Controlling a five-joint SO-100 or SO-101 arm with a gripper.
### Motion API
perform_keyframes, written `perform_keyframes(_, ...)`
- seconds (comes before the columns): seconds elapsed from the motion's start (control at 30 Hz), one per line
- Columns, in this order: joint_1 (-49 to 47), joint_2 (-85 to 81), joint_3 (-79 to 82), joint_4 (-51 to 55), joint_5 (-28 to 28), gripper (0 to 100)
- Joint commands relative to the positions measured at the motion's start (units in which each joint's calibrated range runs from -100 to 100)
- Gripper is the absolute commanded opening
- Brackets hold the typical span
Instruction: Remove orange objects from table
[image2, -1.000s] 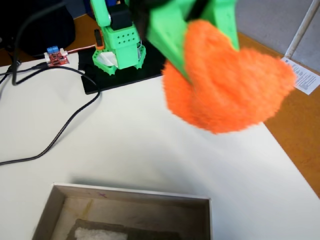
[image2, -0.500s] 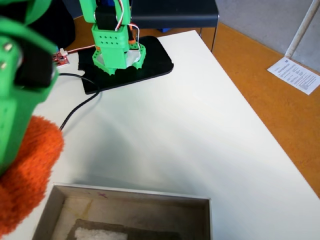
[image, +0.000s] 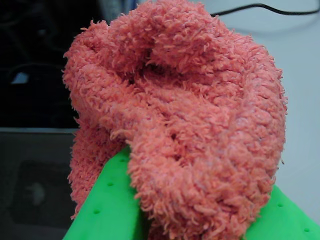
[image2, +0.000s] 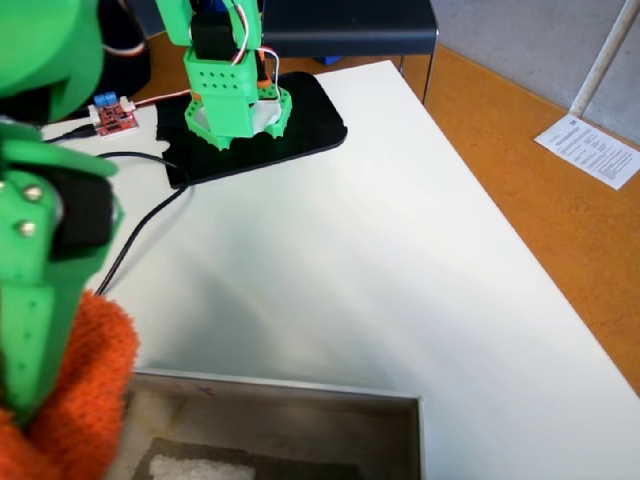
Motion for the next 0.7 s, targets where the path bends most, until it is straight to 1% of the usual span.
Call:
perform_keyframes(0.0,-3.56,-1.18,-1.10,-1.12,-0.15,0)
perform_keyframes(0.13,-6.44,-2.10,0.84,-1.20,-0.20,0)
perform_keyframes(0.67,-6.37,-3.70,3.75,-2.09,0.20,0)
